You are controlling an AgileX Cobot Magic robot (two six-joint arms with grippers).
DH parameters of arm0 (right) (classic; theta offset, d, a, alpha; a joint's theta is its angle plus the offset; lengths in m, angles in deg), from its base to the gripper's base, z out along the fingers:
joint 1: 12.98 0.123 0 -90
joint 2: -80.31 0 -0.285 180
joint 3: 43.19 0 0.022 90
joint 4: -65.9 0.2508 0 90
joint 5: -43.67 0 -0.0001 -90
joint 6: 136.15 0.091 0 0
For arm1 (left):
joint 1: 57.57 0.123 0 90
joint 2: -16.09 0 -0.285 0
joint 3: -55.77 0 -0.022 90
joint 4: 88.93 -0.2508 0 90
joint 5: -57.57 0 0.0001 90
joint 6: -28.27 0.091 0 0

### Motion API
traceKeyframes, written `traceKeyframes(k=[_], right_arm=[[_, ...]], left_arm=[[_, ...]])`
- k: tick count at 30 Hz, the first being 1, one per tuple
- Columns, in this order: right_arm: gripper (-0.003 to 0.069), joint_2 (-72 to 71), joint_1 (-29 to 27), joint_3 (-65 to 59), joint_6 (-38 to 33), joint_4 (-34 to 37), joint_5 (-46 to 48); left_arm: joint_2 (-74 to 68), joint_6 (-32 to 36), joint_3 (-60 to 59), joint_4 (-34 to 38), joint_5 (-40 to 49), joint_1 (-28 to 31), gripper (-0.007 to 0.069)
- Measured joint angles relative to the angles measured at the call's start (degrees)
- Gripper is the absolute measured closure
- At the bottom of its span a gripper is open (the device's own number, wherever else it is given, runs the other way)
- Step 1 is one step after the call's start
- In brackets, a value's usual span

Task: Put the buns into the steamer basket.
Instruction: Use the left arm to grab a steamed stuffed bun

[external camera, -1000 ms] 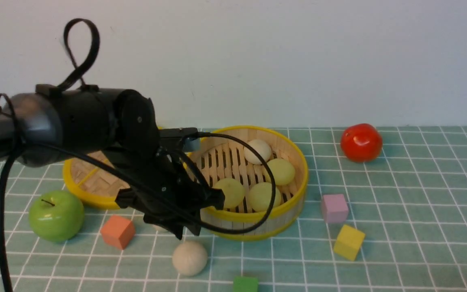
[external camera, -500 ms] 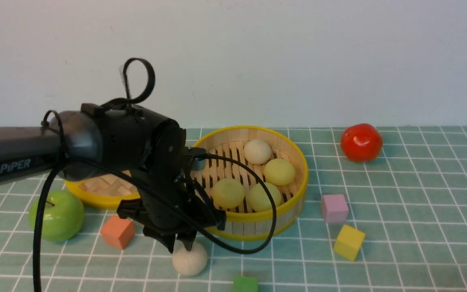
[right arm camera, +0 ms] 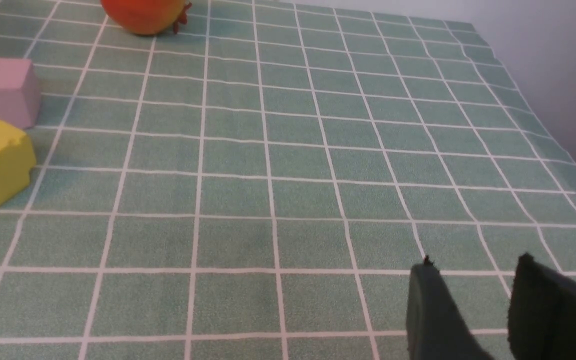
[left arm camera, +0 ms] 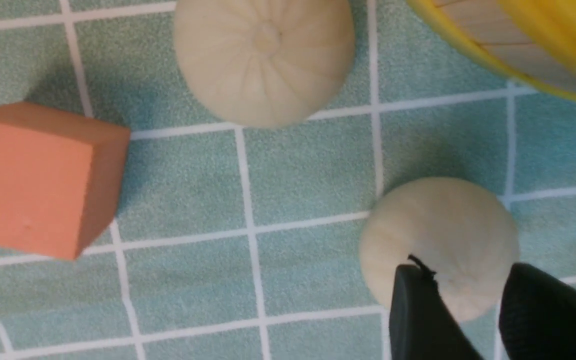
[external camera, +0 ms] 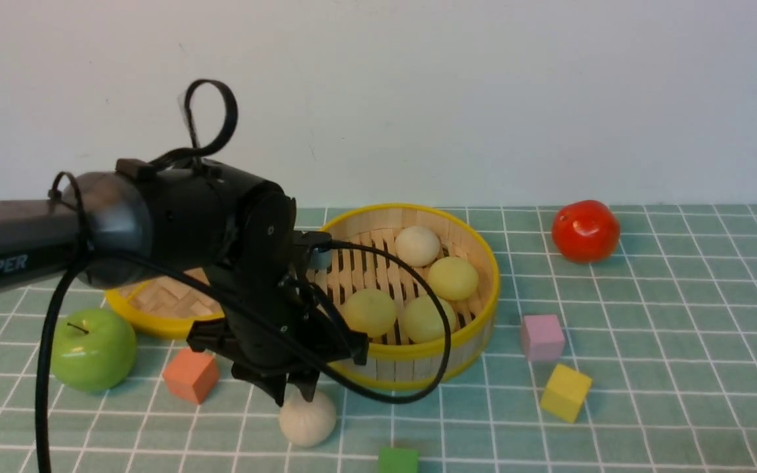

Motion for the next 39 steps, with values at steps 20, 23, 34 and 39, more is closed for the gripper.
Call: traceKeyframes(k=[20, 23, 34, 39], right_arm=[[0.0421, 0.0, 0.0, 0.0, 0.0, 0.0, 0.0], [0.0421, 0.0, 0.0, 0.0, 0.0, 0.0, 0.0], [0.0421, 0.0, 0.0, 0.0, 0.0, 0.0, 0.0], [0.0421, 0.0, 0.0, 0.0, 0.0, 0.0, 0.0]], left_arm=[[-2.89, 1.94, 0.02, 4.35, -1.3, 0.0, 0.0386], [-3.39, 1.94, 0.02, 4.1, -1.68, 0.0, 0.0386], [-4.76, 1.99, 0.02, 3.17, -3.19, 0.0, 0.0386], [-4.81, 2.03, 0.13, 2.23, -3.38, 0.0, 0.041]])
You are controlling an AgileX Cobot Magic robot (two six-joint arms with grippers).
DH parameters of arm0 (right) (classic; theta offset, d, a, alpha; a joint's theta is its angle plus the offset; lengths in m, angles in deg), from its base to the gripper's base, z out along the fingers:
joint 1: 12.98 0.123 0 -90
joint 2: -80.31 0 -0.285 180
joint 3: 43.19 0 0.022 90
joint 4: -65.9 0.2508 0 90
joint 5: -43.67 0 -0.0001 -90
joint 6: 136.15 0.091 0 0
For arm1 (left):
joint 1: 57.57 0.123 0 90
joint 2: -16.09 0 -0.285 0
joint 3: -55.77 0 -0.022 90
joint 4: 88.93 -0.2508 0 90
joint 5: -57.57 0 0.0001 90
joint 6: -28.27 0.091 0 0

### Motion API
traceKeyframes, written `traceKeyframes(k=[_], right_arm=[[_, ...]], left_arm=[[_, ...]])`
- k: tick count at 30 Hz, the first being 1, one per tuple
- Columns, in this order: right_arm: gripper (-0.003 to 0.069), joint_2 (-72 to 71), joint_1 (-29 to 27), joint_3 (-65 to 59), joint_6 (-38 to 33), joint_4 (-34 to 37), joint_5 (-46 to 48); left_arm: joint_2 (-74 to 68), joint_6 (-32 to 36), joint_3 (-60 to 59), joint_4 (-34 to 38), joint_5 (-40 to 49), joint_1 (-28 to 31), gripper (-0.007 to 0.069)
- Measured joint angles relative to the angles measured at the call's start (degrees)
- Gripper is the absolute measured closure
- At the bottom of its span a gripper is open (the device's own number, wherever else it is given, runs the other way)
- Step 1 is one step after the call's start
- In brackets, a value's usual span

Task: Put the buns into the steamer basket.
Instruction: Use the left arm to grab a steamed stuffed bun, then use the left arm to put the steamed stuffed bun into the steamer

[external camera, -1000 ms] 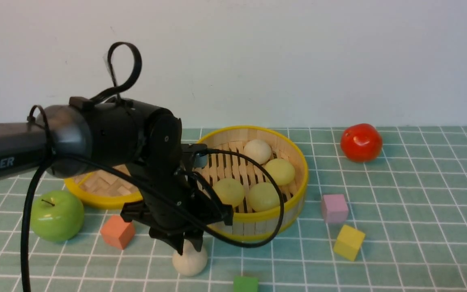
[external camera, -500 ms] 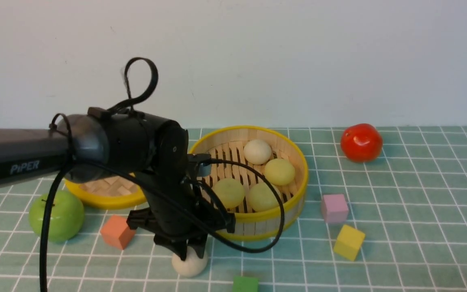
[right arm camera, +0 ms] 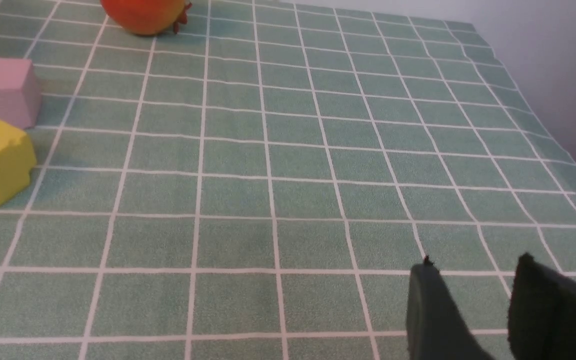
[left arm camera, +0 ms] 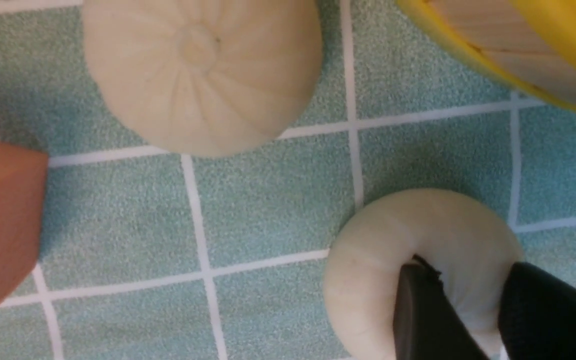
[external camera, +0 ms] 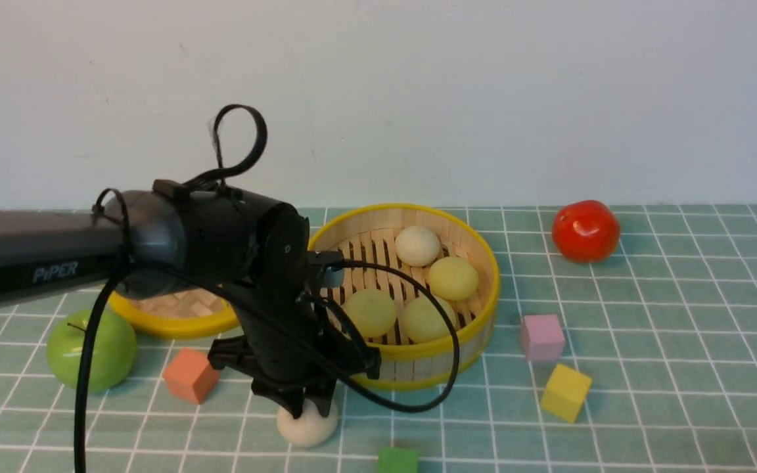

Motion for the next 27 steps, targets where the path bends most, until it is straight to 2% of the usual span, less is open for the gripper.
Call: traceKeyframes(k=[2, 3, 5, 7, 17, 21, 27], right_arm=[[0.0421, 0.0, 0.0, 0.0, 0.0, 0.0, 0.0], [0.0421, 0.0, 0.0, 0.0, 0.0, 0.0, 0.0], [0.0421, 0.0, 0.0, 0.0, 0.0, 0.0, 0.0], [0.0421, 0.0, 0.0, 0.0, 0.0, 0.06, 0.0], [0.0421, 0.0, 0.0, 0.0, 0.0, 0.0, 0.0], [0.0421, 0.0, 0.0, 0.0, 0.0, 0.0, 0.0], [0.0421, 0.0, 0.0, 0.0, 0.0, 0.0, 0.0]], left_arm=[[0.0, 0.07, 0.0, -0.3, 0.0, 0.0, 0.0474], [0.0, 0.14, 0.0, -0.3, 0.0, 0.0, 0.048], [0.0, 0.64, 0.0, -0.3, 0.16, 0.0, 0.0571], [0.0, 0.86, 0.0, -0.3, 0.42, 0.0, 0.0626], [3.51, 1.3, 2.4, -0.63, 5.06, 0.0, 0.0636], [3.89, 1.54, 11.13, -2.25, 9.63, 0.0, 0.0636], [1.82, 1.74, 22.64, -3.2, 9.94, 0.0, 0.0636]])
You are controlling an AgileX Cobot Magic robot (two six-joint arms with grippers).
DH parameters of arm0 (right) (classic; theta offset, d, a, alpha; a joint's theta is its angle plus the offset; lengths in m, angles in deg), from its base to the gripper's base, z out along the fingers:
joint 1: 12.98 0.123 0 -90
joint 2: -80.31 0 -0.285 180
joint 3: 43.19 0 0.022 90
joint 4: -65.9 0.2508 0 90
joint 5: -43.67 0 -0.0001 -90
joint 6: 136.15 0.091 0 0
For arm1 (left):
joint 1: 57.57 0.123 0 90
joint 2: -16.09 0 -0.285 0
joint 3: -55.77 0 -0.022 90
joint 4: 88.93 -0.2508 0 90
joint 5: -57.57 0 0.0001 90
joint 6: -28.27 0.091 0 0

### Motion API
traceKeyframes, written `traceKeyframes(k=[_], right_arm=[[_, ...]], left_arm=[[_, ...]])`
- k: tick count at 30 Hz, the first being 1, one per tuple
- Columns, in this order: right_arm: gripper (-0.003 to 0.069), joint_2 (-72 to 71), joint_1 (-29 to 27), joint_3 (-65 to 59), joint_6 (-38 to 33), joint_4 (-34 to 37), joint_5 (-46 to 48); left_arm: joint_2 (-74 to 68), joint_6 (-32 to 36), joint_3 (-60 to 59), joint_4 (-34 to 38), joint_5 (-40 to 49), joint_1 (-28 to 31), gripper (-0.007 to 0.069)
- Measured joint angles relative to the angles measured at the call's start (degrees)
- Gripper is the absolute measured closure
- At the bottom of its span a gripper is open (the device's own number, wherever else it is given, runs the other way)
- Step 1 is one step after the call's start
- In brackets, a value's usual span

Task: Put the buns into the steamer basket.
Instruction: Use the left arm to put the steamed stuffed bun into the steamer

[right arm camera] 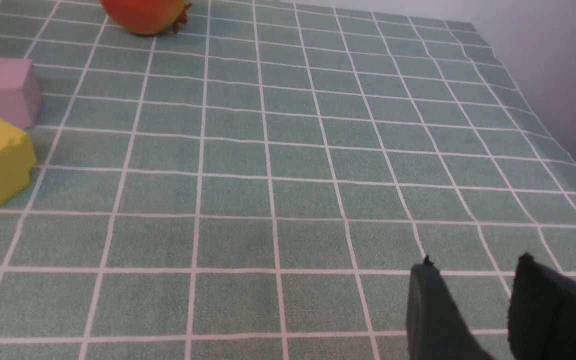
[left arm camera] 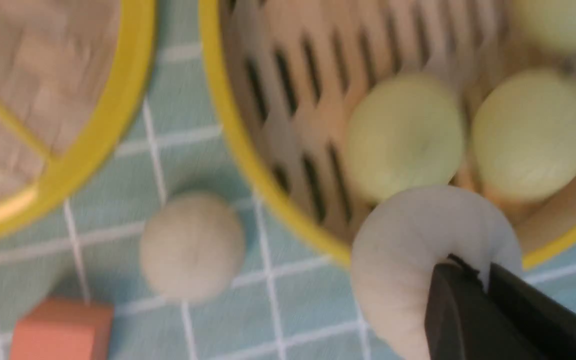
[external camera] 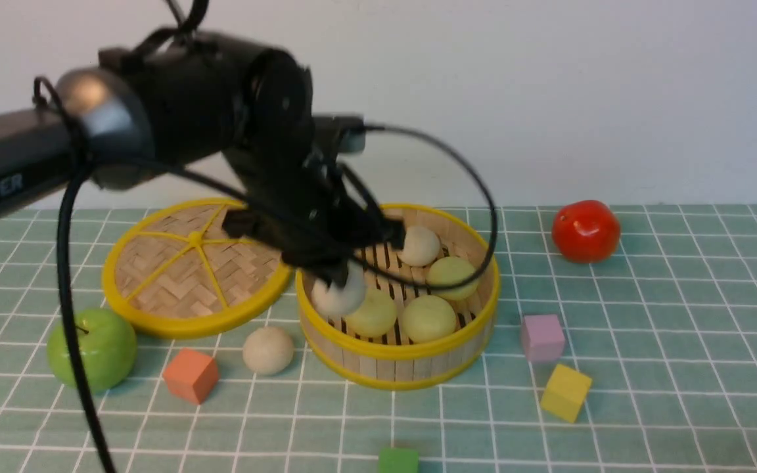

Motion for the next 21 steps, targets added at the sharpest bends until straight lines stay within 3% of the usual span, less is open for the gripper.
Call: traceKeyframes(k=[7, 21], right_arm=[[0.0421, 0.0, 0.0, 0.0, 0.0, 0.0, 0.0], [0.0421, 0.0, 0.0, 0.0, 0.0, 0.0, 0.0]], left_arm=[[-10.75, 1.06, 10.87, -2.03, -8.45, 0.0, 0.0636], [-18.52, 1.13, 14.5, -2.69, -10.26, 0.0, 0.0627]])
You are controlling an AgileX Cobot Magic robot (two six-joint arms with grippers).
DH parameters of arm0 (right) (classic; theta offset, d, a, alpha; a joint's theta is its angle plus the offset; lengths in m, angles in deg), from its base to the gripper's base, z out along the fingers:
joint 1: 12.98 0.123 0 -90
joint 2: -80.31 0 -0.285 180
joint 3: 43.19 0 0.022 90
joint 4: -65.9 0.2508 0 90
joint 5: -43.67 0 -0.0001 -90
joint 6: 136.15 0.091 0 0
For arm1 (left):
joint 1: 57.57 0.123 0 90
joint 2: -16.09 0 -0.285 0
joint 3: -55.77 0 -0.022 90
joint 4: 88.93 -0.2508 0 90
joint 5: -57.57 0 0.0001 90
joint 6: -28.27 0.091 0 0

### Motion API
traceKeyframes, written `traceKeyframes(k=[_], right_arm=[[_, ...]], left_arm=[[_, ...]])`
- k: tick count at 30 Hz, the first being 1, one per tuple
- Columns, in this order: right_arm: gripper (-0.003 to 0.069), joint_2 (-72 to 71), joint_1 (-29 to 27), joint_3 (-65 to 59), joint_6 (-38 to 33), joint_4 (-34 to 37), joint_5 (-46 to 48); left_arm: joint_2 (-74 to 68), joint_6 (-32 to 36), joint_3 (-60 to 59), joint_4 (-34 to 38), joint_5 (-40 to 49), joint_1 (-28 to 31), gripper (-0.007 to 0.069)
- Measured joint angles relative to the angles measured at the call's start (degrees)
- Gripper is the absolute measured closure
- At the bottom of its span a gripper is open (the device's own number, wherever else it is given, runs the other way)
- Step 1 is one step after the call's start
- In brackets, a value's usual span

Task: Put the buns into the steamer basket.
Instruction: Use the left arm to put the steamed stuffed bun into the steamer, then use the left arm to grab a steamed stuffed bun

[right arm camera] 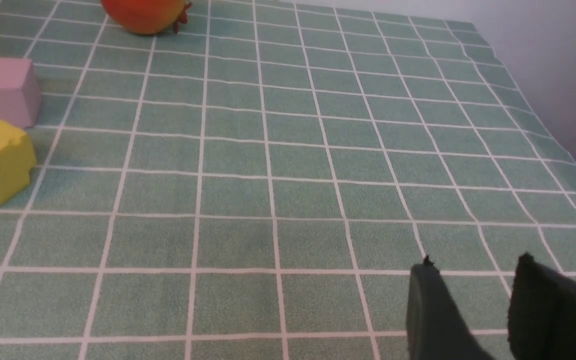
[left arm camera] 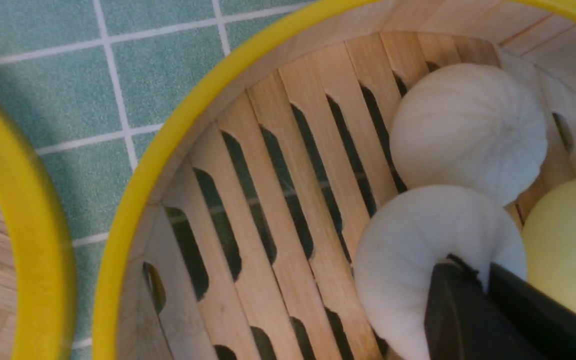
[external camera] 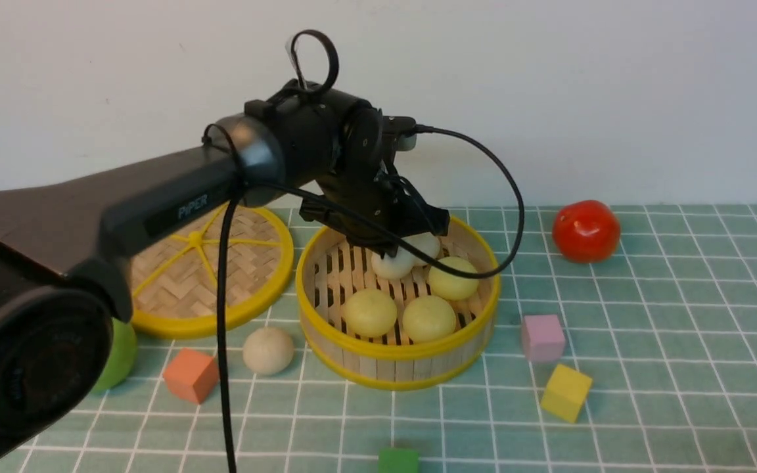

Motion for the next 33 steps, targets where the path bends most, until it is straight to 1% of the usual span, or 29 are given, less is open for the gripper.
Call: traceKeyframes(k=[14, 17, 19, 23, 26, 27, 28, 29, 31, 33], right_arm=[[0.0421, 0.0, 0.0, 0.0, 0.0, 0.0, 0.0], [0.0421, 0.0, 0.0, 0.0, 0.0, 0.0, 0.0], [0.0421, 0.0, 0.0, 0.0, 0.0, 0.0, 0.0], [0.0421, 0.0, 0.0, 0.0, 0.0, 0.0, 0.0], [0.0421, 0.0, 0.0, 0.0, 0.0, 0.0, 0.0], [0.0421, 0.0, 0.0, 0.0, 0.0, 0.0, 0.0], [0.0421, 0.0, 0.0, 0.0, 0.0, 0.0, 0.0], [0.0421, 0.0, 0.0, 0.0, 0.0, 0.0, 0.0], [0.0421, 0.0, 0.0, 0.0, 0.0, 0.0, 0.0], [0.0421, 0.0, 0.0, 0.0, -0.02, 0.0, 0.0]], left_arm=[[-0.31, -0.05, 0.0, 1.29, 3.16, 0.0, 0.0615], [-0.76, -0.05, 0.05, 1.82, 3.16, 0.0, 0.0605], [-1.17, -0.05, 0.06, 2.2, 3.26, 0.0, 0.0583], [-1.14, -0.05, 0.18, 2.62, 3.32, 0.0, 0.0475], [-0.12, -0.05, 0.18, 2.24, 4.16, 0.0, 0.034], [-0.12, -0.05, 0.18, 2.18, 4.27, 0.0, 0.034], [0.53, -0.05, 0.18, 1.82, 4.91, 0.0, 0.0298], [2.13, -0.05, 0.18, -0.22, 6.67, 0.0, 0.0239], [4.37, -0.12, 0.18, -2.72, 9.77, 0.0, 0.019], [7.13, -1.35, 0.18, -6.58, 15.82, 0.14, 0.0161]])
